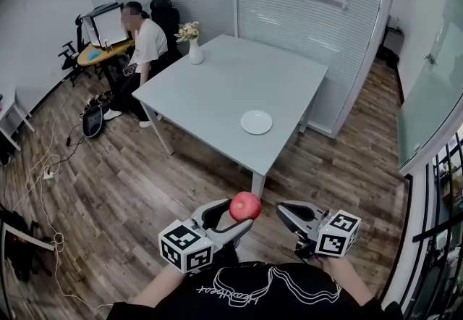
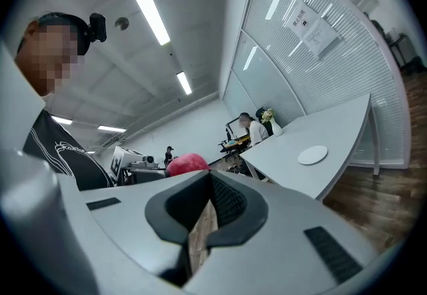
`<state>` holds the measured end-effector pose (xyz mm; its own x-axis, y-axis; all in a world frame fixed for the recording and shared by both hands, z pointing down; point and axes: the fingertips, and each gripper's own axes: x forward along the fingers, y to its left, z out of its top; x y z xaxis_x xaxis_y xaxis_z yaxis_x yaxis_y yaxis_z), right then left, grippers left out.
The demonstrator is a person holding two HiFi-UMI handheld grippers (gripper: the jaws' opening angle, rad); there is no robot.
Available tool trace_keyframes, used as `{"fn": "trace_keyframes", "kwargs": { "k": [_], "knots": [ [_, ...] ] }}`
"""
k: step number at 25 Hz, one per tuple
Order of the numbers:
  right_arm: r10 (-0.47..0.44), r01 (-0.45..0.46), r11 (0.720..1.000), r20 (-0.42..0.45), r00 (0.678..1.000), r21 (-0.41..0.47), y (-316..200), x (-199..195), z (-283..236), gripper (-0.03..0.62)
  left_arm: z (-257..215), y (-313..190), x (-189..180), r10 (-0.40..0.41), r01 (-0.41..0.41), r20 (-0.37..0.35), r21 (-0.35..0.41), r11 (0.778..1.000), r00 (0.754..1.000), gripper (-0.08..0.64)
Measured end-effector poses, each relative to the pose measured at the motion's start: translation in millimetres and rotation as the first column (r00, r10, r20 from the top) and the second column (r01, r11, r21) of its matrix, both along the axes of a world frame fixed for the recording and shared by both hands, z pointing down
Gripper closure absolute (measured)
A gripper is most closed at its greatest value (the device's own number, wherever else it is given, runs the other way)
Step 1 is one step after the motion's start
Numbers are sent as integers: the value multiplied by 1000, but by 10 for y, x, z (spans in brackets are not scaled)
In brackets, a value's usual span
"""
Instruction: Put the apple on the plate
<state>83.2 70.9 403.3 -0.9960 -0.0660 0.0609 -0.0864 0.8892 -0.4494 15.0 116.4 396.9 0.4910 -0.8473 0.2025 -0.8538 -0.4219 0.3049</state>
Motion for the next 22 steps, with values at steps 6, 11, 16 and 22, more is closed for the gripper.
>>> {"fn": "trace_keyframes", "kwargs": {
  "k": [6,11,16,22],
  "knots": [
    [37,-38,999,-19,999,-26,-509,-543,-11,584,-49,-568,-572,42,-42,-3,-14,999,999,261],
    [90,-91,995,-25,996,-49,-993,-889,-7,584,-21,-1075,-969,75,-76,-16,-30,997,997,261],
    [144,-146,987,-39,989,-62,-1418,-1142,46,584,33,-1542,-1272,108,-109,-23,-38,993,994,261],
    [214,-218,973,-54,975,-80,-1857,-1336,163,584,154,-2062,-1532,151,-151,-10,-47,987,989,261]
  ]
}}
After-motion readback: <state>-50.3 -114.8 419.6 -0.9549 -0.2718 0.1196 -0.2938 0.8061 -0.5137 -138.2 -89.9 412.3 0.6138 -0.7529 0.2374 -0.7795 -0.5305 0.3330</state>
